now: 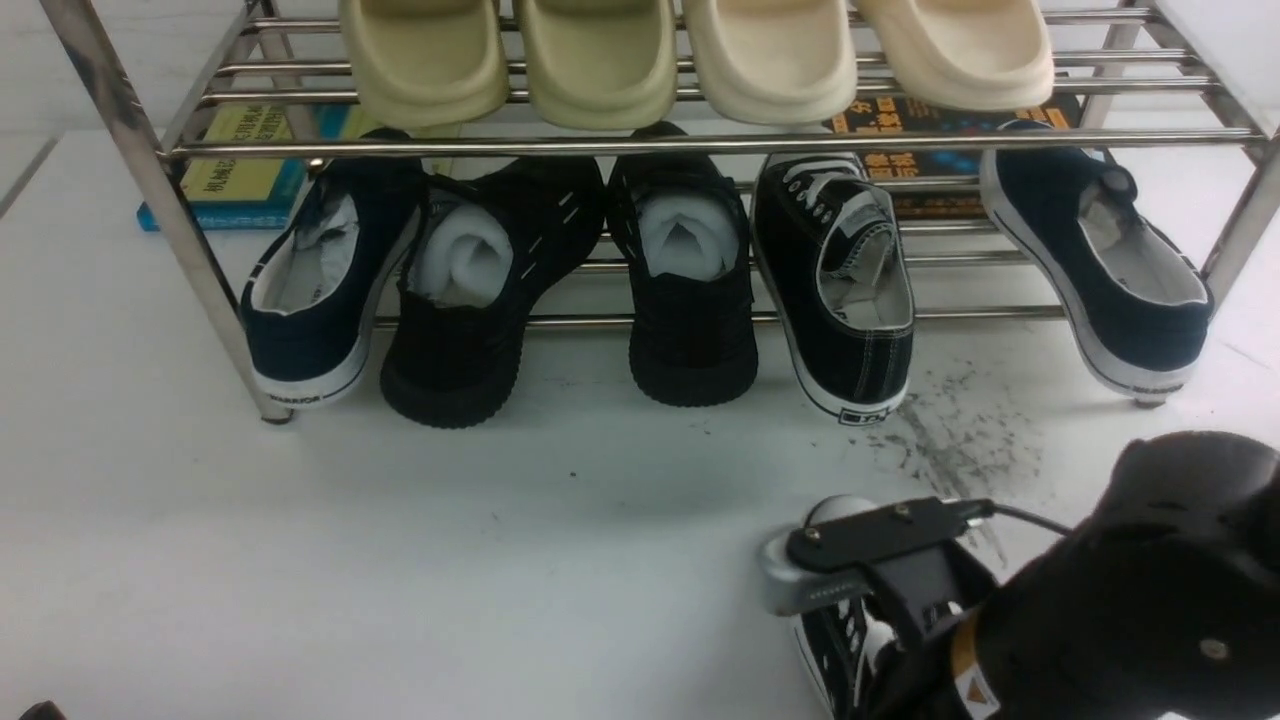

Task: Take the shoes off the shelf with your hand on the white table.

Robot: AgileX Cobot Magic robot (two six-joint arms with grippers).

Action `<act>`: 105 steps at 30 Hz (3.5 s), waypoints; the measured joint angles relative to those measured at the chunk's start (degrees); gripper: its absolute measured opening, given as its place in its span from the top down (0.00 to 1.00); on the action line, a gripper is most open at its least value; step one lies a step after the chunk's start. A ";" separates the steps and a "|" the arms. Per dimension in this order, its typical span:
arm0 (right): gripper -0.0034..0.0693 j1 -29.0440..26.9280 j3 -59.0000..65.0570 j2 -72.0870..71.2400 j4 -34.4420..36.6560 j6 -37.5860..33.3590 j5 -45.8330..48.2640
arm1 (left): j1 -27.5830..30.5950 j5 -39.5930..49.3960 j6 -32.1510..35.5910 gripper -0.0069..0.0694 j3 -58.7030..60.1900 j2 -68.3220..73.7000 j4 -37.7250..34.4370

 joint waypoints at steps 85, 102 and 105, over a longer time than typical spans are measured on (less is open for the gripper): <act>0.50 -16.55 -28.59 21.08 -37.58 7.57 -11.85 | 0.00 0.00 0.00 0.59 0.00 -0.02 0.10; 0.95 -16.43 -29.29 6.11 -28.38 -1.20 13.58 | 0.00 0.00 0.00 0.59 0.00 -0.02 0.10; 0.95 -15.95 -29.35 2.02 -25.49 -3.60 18.98 | 0.00 0.00 0.00 0.59 0.00 -0.02 0.10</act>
